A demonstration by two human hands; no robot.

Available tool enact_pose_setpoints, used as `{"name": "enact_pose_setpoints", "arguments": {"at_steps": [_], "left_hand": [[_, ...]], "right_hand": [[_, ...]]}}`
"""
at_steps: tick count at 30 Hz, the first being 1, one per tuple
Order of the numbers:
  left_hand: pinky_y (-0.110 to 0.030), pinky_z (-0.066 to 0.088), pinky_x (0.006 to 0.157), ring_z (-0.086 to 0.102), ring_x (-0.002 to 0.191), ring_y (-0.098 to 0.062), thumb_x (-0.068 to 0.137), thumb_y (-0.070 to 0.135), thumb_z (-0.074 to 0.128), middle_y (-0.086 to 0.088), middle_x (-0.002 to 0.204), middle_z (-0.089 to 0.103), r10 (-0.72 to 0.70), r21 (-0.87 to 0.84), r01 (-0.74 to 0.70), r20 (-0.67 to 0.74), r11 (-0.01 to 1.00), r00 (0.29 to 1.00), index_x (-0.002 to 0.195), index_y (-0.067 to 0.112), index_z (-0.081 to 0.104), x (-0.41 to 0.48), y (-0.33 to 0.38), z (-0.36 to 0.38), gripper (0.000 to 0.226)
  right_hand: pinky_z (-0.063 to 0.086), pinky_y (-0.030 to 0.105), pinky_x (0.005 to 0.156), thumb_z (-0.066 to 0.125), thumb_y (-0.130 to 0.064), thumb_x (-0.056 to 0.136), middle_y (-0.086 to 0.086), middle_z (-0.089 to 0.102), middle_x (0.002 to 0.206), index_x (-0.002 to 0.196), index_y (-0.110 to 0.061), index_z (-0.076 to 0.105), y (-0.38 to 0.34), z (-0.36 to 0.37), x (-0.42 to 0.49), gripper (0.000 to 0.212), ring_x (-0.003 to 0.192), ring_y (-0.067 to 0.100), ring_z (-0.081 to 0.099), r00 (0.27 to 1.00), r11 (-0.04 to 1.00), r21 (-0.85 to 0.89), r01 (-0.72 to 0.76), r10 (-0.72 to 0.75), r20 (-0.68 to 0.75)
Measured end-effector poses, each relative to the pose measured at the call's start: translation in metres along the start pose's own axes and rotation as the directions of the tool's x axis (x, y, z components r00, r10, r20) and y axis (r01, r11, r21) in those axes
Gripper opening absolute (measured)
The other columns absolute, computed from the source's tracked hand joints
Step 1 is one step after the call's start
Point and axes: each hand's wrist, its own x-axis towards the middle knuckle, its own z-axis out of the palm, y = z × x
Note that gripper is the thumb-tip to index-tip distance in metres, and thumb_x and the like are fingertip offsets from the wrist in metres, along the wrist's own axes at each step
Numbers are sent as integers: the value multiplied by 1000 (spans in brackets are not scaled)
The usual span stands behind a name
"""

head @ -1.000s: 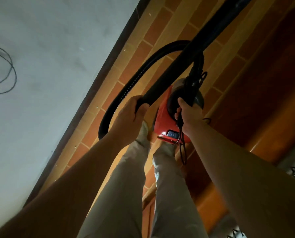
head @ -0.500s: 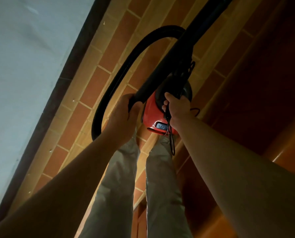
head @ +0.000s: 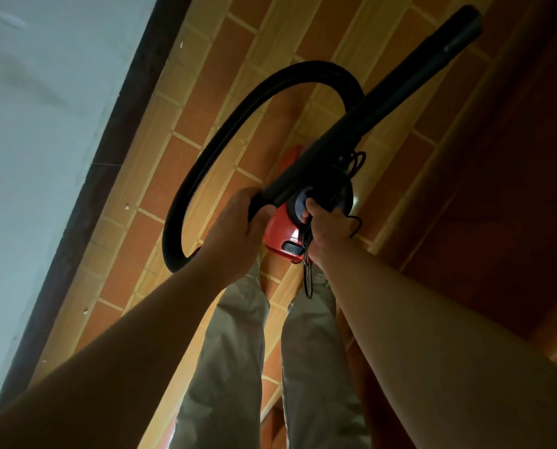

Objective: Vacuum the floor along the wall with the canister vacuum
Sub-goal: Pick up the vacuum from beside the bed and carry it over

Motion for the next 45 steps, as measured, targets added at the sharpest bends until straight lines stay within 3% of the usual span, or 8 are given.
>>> {"name": "enact_pose_setpoints", "arguments": {"at_steps": [2, 6, 11, 20, 25, 32, 37, 45], "left_hand": [[-29, 46, 72, 59, 91, -12, 105, 35, 47, 4, 103, 60, 4, 8, -4, 14, 1000, 1000, 129, 21, 50, 9, -1, 4, 28], [-25, 38, 64, 55, 82, -7, 105, 38, 45, 7, 96, 57, 7, 36, -8, 23, 999, 1000, 125, 25, 51, 31, -2, 19, 25], [-24, 39, 66, 54, 87, -2, 106, 43, 40, 14, 97, 53, -5, 89, -1, 74, 996, 997, 124, 32, 45, 60, -9, 44, 22], [-24, 40, 69, 57, 94, -14, 105, 40, 45, 2, 111, 58, -48, 104, 48, 2, 993, 999, 133, 24, 48, 112, -20, 94, 32], [-20, 38, 66, 59, 92, -13, 103, 41, 50, 2, 112, 60, -49, 78, 49, 0, 996, 999, 134, 24, 51, 145, -24, 102, 36], [-15, 34, 64, 51, 78, 2, 99, 25, 62, 14, 88, 55, -38, 68, 39, -21, 997, 999, 119, 21, 63, 180, -17, 102, 21], [-30, 42, 88, 54, 104, -13, 96, 28, 66, 5, 113, 57, -69, 78, 73, -65, 994, 996, 131, 18, 59, 191, -26, 103, 37], [-30, 41, 81, 51, 99, -14, 97, 28, 65, 0, 120, 60, -118, 200, 138, -108, 970, 987, 137, 19, 54, 211, -32, 101, 42]], "right_hand": [[54, 30, 80, 64, -16, 101, 1, 58, 92, 130, -20, 50, -1, -1, 5, 33, 80, 13, 58, 1000, 998, 54, -15, 15, 4], [47, 44, 107, 63, -17, 102, 4, 62, 97, 148, -14, 44, -4, -10, 17, 50, 94, 19, 60, 1000, 999, 45, -14, 14, -18], [48, 34, 63, 63, -19, 102, -1, 58, 84, 125, -10, 56, -9, -22, 39, 26, 76, 15, 56, 998, 998, -27, -60, 59, -27], [48, 42, 79, 70, -17, 96, 0, 66, 78, 118, -12, 63, -19, -24, 62, 24, 75, 18, 62, 998, 992, -110, 67, -66, 16], [56, 43, 87, 76, -23, 89, 14, 70, 116, 131, -12, 61, -19, -31, 63, 45, 108, 34, 67, 993, 965, -237, 113, -106, 42], [51, 32, 85, 75, -19, 92, 5, 68, 121, 132, -14, 60, -37, -36, 57, 43, 110, 24, 65, 978, 938, -281, 203, -181, 101], [45, 21, 68, 73, -22, 94, 1, 70, 112, 126, -15, 64, -43, -39, 61, 34, 98, 16, 66, 970, 920, -312, 236, -205, 128], [44, 20, 69, 73, -23, 94, 1, 70, 114, 127, -14, 64, -42, -42, 69, 35, 99, 13, 64, 961, 917, -301, 262, -218, 171]]}}
